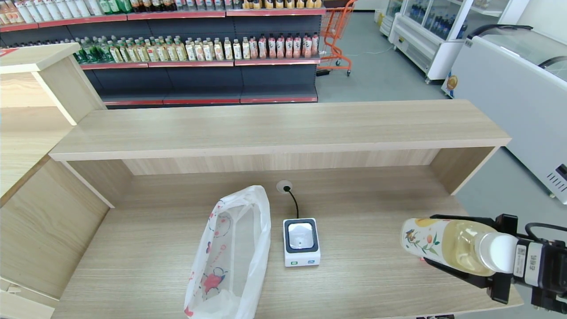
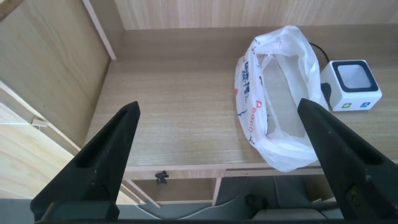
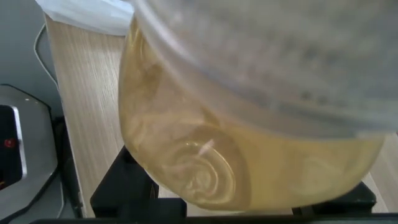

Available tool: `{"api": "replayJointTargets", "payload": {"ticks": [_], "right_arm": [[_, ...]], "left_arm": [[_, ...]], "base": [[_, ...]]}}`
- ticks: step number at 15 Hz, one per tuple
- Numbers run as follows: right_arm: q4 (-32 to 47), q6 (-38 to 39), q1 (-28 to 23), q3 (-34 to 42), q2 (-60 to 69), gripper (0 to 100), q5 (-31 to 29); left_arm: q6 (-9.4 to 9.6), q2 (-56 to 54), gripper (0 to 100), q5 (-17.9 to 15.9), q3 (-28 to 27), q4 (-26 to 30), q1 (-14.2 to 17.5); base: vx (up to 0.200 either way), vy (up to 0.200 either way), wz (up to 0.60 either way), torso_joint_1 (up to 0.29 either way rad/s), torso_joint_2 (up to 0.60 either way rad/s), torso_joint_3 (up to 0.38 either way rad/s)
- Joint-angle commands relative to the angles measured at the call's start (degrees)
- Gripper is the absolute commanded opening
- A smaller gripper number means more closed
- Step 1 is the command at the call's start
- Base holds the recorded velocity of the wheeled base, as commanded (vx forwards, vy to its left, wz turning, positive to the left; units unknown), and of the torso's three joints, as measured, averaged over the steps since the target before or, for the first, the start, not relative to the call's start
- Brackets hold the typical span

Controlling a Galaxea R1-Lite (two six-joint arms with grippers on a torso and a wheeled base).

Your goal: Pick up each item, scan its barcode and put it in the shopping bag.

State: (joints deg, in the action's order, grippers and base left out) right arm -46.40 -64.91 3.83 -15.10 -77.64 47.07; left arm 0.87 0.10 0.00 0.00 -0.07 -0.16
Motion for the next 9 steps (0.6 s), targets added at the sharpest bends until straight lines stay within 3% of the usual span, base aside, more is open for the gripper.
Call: {"api": "replayJointTargets", "payload": {"ticks": [1,9], "right_arm": [[-0.01,0.67,0.04,-0.01,-0.32,0,0.04],[-0.1,10.86,-1.37,-2.56,-2.51,0,-0.05]], "left_arm": [[-0.16,-0.01,100,0.0,0.0,-0.01,-0.02],[-0.34,-0.01,100,0.09,0.0,-0.01,-0.02]], "base": [[0.0,0.0,0.0,0.0,0.0,0.0],[0.0,0.2,0.0,-0.001,0.0,0.002]]}}
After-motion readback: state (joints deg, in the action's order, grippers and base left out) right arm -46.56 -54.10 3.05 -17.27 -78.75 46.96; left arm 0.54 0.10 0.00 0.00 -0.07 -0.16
